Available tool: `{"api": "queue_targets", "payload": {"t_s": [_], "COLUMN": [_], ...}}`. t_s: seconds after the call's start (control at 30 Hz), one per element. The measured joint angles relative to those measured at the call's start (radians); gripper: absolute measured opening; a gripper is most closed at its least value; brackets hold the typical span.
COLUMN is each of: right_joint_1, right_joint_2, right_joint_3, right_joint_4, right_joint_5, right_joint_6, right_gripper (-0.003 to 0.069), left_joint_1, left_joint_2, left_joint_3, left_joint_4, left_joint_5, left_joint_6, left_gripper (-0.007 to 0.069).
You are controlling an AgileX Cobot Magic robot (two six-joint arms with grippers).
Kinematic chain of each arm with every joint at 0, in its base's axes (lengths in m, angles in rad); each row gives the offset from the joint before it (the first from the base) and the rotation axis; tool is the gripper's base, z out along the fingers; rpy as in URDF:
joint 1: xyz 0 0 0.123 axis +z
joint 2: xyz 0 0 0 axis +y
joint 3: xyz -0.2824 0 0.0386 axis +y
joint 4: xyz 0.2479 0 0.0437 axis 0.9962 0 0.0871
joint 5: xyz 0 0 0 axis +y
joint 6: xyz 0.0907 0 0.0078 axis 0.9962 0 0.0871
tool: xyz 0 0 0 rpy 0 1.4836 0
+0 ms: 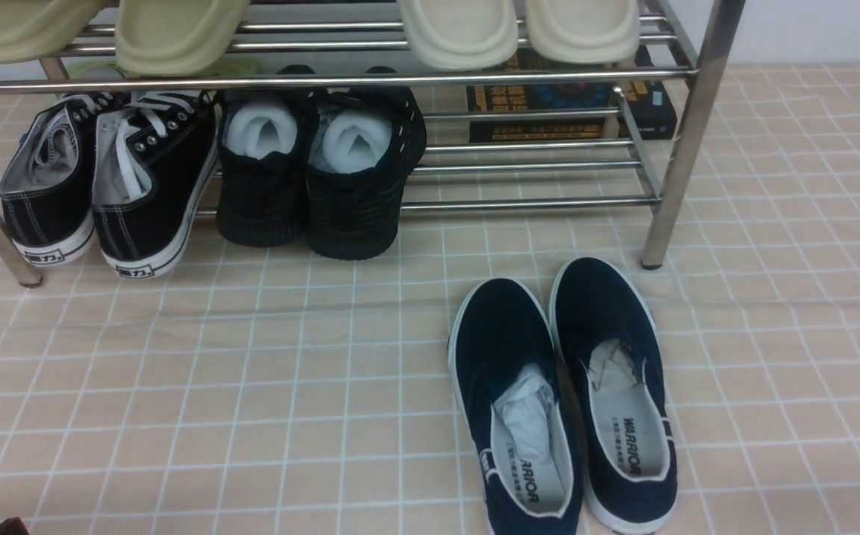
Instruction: Take the shoes off the shelf from the light coffee tablecloth by hand.
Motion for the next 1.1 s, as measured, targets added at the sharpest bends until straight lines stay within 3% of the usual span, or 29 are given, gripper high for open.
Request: {"api": "queue_targets", "payload": {"t_s": [1.1], "right_joint_1": [0.0], "right_joint_2": [0.0], "right_joint_3": [0.0], "right_joint_4": [0.0], "right_joint_5": [0.0], "right_joint_6": [-0.002], "right_gripper": [0.0095], "left_joint_1": [0.0], "left_joint_2": [0.0], "left_joint_3": [0.0], "left_joint_4": [0.0], "left_joint_5": [0.0], "left_joint_6": [0.0], "left_gripper": [0.024]}}
